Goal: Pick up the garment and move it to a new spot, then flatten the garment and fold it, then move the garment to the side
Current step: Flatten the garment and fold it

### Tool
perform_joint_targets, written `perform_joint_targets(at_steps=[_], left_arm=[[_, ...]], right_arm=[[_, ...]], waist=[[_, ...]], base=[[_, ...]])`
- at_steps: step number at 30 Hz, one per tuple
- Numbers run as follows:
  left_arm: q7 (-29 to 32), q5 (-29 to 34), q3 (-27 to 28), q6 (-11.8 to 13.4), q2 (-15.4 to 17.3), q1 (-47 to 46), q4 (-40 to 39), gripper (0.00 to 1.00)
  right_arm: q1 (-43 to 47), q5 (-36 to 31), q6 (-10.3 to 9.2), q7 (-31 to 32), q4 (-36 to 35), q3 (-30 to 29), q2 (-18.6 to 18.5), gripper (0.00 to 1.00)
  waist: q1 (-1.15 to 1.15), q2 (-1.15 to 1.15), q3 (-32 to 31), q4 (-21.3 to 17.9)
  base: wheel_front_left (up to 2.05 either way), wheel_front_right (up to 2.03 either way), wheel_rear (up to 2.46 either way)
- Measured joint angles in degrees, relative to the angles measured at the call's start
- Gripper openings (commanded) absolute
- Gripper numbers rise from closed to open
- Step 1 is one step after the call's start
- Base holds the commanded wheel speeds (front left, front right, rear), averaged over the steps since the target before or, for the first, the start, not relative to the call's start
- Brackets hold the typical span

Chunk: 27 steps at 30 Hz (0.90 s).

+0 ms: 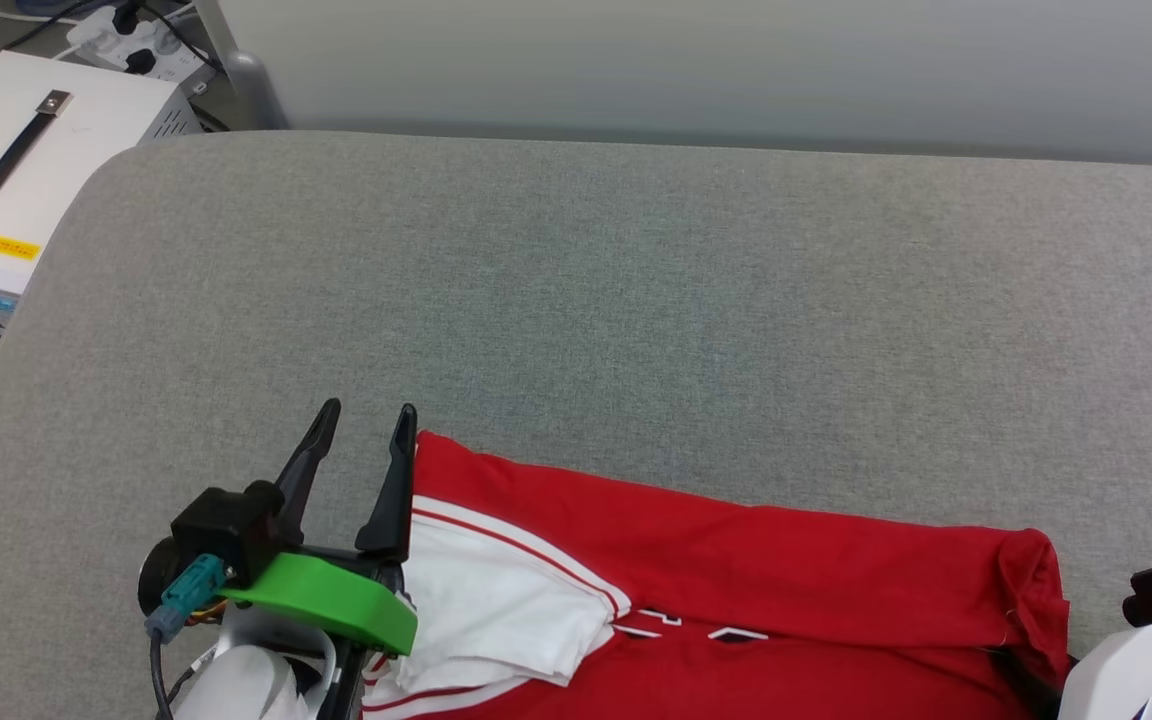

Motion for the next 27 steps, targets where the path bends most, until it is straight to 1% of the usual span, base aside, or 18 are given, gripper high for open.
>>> perform_joint_targets(at_steps=[4, 5, 6, 7, 12, 19, 23, 27], left_arm=[[0.0, 2.8, 1.4, -0.8, -1.4, 0.1, 0.3, 1.00], [0.0, 3.4, 1.7, -0.9, -1.7, 0.1, 0.5, 1.00], [0.0, 3.9, 1.9, -1.1, -2.1, 0.2, 0.5, 1.00], [0.0, 4.4, 2.2, -1.2, -2.3, 0.2, 0.6, 1.00], [0.0, 6.4, 3.5, -1.7, -3.4, 1.2, 0.7, 1.00], [0.0, 7.5, 4.9, -2.4, -4.3, 2.2, 1.0, 1.00], [0.0, 8.5, 5.4, -2.7, -4.5, 2.4, 1.1, 1.00], [0.0, 9.3, 5.6, -2.7, -5.2, 2.8, 1.1, 1.00]], right_arm=[[-1.1, 1.8, -0.08, 0.6, 2.8, 1.1, -0.1, 1.00], [-1.4, 2.6, -0.08, 1.0, 3.1, 1.3, 0.0, 0.34], [-1.8, 3.5, -0.08, 1.2, 3.4, 1.3, 0.1, 0.02], [-2.0, 3.8, -0.09, 1.2, 3.7, 1.3, 0.0, 0.00], [-3.4, 5.2, -0.08, 1.6, 4.8, 2.8, -0.2, 0.00], [-4.6, 5.5, -0.07, 1.7, 3.0, 2.8, -1.5, 0.00], [-5.0, 5.3, 0.01, 2.5, 1.8, -0.4, -2.2, 0.00], [-5.3, 4.4, 0.00, 4.1, 1.8, -7.1, -2.9, 0.00]], waist=[[0.00, 0.00, 1.0, 0.4], [0.00, 0.00, 1.2, 0.4], [0.00, 0.00, 1.3, 0.4], [0.00, 0.00, 1.2, 0.4], [0.00, 0.00, 0.5, -0.1], [0.00, 0.00, -1.0, -1.1], [0.00, 0.00, -1.9, -1.7], [0.00, 0.00, -2.4, -2.0]], base=[[0.00, 0.00, 0.00], [0.00, 0.00, 0.00], [0.00, 0.00, 0.00], [0.00, 0.00, 0.00], [0.00, 0.00, 0.00], [0.00, 0.00, 0.00], [0.00, 0.00, 0.00], [0.00, 0.00, 0.00]])
